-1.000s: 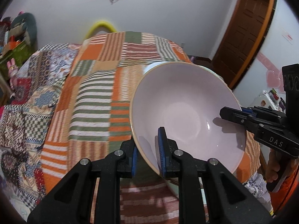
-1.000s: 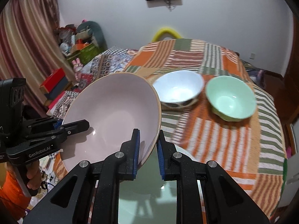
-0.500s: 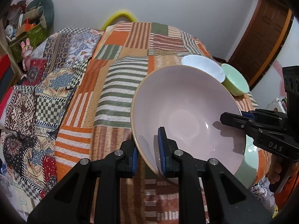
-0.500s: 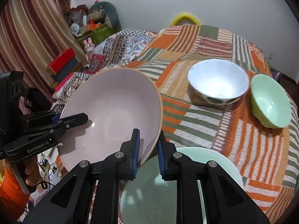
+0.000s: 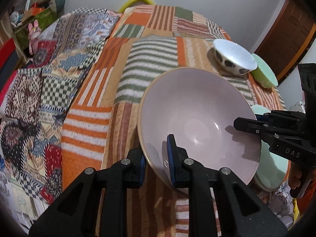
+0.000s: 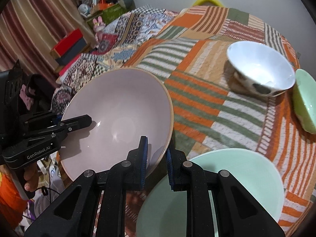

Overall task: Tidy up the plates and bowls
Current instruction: 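Lift the pink bowl with both tools and carry it beside the plate stack, then lower the pink bowl onto the quilt and open both tools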

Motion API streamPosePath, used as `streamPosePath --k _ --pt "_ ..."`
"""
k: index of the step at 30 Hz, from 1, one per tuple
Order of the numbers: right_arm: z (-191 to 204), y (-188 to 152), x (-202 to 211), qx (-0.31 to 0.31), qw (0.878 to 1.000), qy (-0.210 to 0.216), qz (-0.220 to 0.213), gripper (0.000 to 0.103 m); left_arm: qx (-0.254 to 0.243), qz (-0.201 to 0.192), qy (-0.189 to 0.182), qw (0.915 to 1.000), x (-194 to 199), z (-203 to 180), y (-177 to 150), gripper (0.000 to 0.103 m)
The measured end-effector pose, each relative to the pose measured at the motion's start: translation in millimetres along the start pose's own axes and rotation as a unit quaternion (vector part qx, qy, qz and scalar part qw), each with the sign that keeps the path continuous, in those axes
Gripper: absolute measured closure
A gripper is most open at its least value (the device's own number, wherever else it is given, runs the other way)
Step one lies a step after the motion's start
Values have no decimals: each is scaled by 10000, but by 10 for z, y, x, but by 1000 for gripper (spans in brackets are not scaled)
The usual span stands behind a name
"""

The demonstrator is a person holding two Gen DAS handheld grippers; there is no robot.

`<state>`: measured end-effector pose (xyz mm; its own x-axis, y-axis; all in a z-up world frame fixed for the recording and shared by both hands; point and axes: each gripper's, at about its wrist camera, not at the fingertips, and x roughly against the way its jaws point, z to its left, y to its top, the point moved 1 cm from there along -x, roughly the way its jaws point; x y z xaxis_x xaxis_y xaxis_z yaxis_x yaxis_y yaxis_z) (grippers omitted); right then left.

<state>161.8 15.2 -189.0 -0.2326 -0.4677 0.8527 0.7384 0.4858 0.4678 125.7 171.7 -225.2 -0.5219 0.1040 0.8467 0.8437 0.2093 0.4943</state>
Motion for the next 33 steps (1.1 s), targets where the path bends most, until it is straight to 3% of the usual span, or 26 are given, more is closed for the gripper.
streamPosePath --k 9,19,25,33 --pt "68 -56 -178 165 9992 38 361 87 225 196 -25 9996 -135 132 -233 85" --pt "52 -29 -113 170 9994 83 275 83 170 216 216 9994 -147 145 -268 84" --pt "35 -54 65 188 9998 12 100 76 165 -39 432 9989 73 175 -199 77" --pt "-176 28 569 45 9980 -194 -597 68 -169 -782 493 9956 534 -132 125 53"
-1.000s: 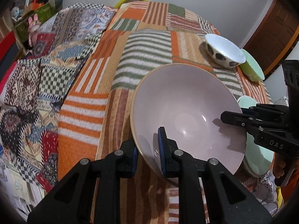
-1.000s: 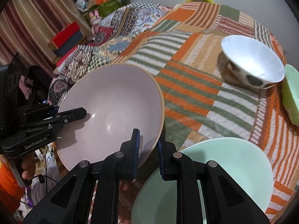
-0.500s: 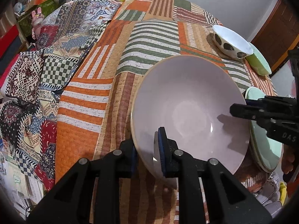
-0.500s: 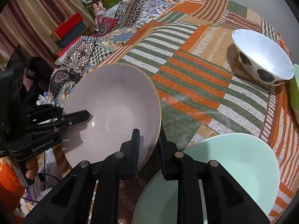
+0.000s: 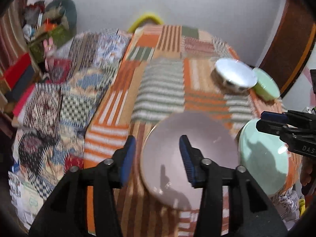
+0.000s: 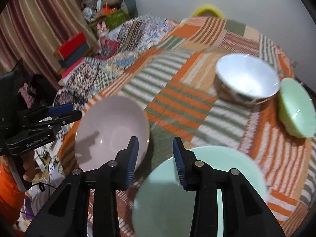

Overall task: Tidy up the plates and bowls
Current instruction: 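Lower the pink bowl onto the quilt and open both tools, then close the left tool on the spotted white bowl rim while the right tool grips it too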

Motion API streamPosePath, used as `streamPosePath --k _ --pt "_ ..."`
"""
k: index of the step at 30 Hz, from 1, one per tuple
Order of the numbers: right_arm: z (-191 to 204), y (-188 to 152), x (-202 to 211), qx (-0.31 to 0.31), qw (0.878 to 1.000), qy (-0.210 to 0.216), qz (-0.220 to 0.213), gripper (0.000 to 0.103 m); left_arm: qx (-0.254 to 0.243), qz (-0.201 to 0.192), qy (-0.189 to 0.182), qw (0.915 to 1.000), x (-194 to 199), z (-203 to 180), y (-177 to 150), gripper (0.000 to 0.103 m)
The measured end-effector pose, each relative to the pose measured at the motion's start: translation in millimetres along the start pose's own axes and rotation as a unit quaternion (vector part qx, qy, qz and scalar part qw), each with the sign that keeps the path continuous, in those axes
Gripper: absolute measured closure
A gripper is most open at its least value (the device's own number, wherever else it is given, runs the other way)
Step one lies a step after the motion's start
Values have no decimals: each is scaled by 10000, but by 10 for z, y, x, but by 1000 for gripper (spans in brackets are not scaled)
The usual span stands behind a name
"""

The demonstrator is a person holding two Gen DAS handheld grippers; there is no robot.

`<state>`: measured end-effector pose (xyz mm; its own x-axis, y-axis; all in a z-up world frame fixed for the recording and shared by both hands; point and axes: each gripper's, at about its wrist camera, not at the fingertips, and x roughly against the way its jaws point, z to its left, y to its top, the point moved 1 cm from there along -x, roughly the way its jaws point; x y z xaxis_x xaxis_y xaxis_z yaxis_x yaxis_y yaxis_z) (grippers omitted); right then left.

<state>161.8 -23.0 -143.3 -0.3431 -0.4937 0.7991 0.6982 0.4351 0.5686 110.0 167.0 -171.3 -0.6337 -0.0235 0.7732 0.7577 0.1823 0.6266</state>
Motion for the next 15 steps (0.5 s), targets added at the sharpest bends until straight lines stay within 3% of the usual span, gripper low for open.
streamPosePath --k 5,9,15 --pt "-269 124 315 -268 9979 -236 -536 51 -237 -401 -148 9988 151 -287 308 40" --pt "-533 237 494 -479 9939 -485 -865 51 -303 -552 -271 9976 120 -488 553 30" --pt "-1010 362 585 -824 9873 -808 -1092 51 -279 -411 -552 9972 -191 -718 924 26"
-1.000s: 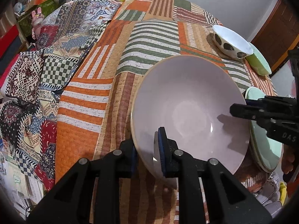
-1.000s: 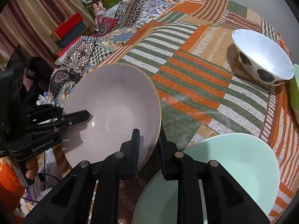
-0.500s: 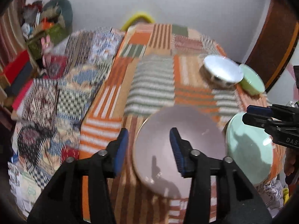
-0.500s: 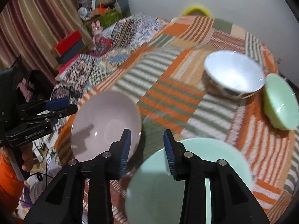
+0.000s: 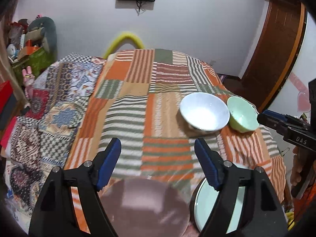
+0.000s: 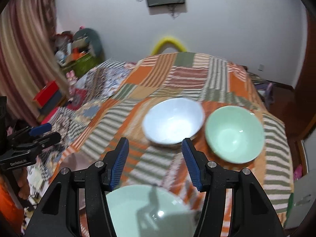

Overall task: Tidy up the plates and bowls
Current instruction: 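Close the left tool on the spotted white bowl rim while the right tool grips it too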

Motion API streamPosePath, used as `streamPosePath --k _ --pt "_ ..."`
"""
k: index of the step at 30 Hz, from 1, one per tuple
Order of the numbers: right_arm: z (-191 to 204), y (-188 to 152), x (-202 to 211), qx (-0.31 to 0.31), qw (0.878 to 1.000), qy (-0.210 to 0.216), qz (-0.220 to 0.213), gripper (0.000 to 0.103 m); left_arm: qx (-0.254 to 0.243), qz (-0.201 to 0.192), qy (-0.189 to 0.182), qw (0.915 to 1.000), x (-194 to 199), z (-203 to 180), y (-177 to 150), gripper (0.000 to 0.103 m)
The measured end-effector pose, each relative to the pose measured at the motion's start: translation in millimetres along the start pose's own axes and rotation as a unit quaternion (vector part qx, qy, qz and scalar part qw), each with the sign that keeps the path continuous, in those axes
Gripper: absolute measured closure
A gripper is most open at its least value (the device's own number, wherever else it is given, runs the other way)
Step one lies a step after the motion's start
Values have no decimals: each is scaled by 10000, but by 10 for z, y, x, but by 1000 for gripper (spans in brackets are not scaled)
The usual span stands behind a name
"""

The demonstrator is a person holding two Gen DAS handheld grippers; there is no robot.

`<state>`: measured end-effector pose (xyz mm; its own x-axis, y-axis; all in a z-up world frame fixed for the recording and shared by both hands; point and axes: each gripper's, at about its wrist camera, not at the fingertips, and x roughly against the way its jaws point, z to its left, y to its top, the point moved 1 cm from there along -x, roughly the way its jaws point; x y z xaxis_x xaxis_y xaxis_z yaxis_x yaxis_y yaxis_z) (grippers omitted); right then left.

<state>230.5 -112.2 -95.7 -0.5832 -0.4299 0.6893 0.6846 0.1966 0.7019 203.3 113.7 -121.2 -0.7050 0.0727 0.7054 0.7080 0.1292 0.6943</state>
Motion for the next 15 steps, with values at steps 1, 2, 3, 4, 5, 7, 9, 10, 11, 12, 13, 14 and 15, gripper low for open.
streamPosePath --k 1,2,3,4,5,7,9,10,11,12,13,14,15 --pt "-71 26 -26 -37 10000 -54 -10 51 -2 47 -22 10000 -72 -29 42 26" --pt "-120 45 -44 -59 9999 -89 -12 51 1 107 -53 9999 -169 -56 91 26" --pt "-174 51 -63 -85 9999 -127 -15 51 -1 166 -83 9998 -261 -81 130 26" --pt "-232 61 -104 -114 9998 -164 -11 51 -23 269 -97 9996 -403 -120 186 26" --pt "-278 61 -128 -139 9997 -190 -4 51 -45 336 -81 9994 -490 -151 214 26" --pt "-385 75 -243 -218 9995 -221 48 51 -108 500 -51 9987 -748 -229 285 26" --pt "-472 88 -300 -265 9994 -207 74 51 -156 657 -61 9977 -971 -304 325 26" --pt "-512 93 -350 -281 9994 -204 85 51 -186 720 -75 9972 -1067 -334 335 27" --pt "-551 99 -392 -293 9993 -204 92 51 -233 789 -88 9966 -1185 -376 349 27" --pt "-585 104 -434 -304 9993 -198 108 51 -277 850 -100 9959 -1298 -416 361 27" --pt "-608 106 -479 -310 9993 -176 129 51 -304 904 -113 9954 -1389 -452 375 29" --pt "-640 108 -530 -311 9993 -165 151 51 -328 980 -114 9946 -1502 -487 388 34" --pt "-657 109 -560 -311 9992 -164 165 51 -348 1050 -125 9938 -1593 -511 398 40"
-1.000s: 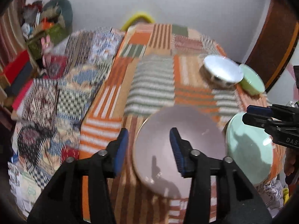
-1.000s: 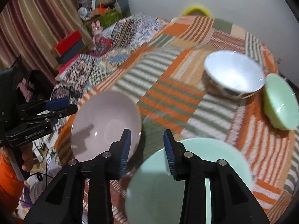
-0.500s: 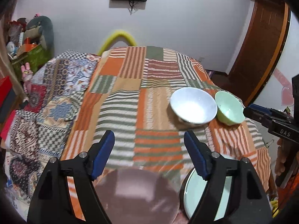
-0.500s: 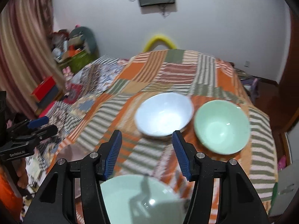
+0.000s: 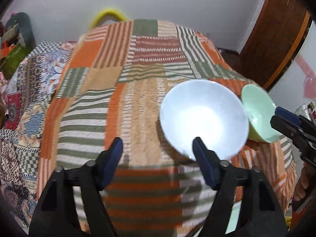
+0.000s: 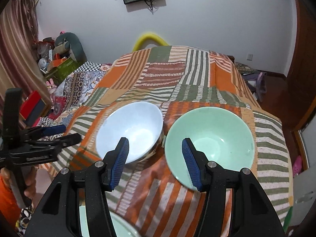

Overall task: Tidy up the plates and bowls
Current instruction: 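Close the left tool on the spotted white bowl rim while the right tool grips it too, then lift the spotted white bowl with both tools and carry it over the pink bowl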

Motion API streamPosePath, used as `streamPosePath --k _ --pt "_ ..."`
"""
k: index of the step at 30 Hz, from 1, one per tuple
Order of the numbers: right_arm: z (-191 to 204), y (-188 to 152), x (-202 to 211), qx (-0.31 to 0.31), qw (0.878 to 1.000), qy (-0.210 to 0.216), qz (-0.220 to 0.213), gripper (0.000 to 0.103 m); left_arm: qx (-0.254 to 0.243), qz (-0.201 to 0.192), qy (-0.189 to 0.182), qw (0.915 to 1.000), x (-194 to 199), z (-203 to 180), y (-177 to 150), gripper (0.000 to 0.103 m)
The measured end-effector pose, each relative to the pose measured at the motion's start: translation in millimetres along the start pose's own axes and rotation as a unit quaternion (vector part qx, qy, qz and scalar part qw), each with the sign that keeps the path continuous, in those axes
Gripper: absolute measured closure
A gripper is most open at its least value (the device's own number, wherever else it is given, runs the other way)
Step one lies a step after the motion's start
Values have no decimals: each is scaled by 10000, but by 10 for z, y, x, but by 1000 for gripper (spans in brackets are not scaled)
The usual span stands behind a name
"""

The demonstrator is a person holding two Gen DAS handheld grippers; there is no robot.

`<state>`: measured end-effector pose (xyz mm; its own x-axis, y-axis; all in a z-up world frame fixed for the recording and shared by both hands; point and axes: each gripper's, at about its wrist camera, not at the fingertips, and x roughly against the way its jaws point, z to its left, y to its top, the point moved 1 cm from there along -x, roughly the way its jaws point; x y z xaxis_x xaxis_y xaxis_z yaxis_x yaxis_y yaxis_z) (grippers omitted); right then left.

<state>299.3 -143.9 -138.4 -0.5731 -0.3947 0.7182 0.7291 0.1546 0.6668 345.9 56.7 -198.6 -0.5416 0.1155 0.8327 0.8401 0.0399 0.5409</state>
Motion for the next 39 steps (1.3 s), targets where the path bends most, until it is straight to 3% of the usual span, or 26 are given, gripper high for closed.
streamPosePath --k 4,9,15,20,31,34,35,39 --pt "-56 12 -117 9 9999 60 82 51 -61 286 -113 9995 -338 -96 95 56" --pt "-85 53 -204 54 9998 101 140 51 -172 498 -218 9984 -575 -144 136 86" --pt "-13 128 -264 164 9996 165 141 56 -98 702 -568 9959 -552 -62 127 86" --pt "117 182 -411 324 9988 232 280 66 -203 843 -474 9951 -462 -19 34 85" --pt "322 110 -817 479 9945 340 869 71 -262 816 -313 9958 -274 194 -247 84" --pt "372 76 -897 532 9932 350 977 80 -240 758 -309 9964 -266 209 -246 84" --pt "380 77 -896 555 9931 369 970 88 -239 736 -281 9966 -263 203 -247 84" --pt "400 65 -840 605 9929 341 970 89 -287 661 -161 9973 -252 180 -265 84"
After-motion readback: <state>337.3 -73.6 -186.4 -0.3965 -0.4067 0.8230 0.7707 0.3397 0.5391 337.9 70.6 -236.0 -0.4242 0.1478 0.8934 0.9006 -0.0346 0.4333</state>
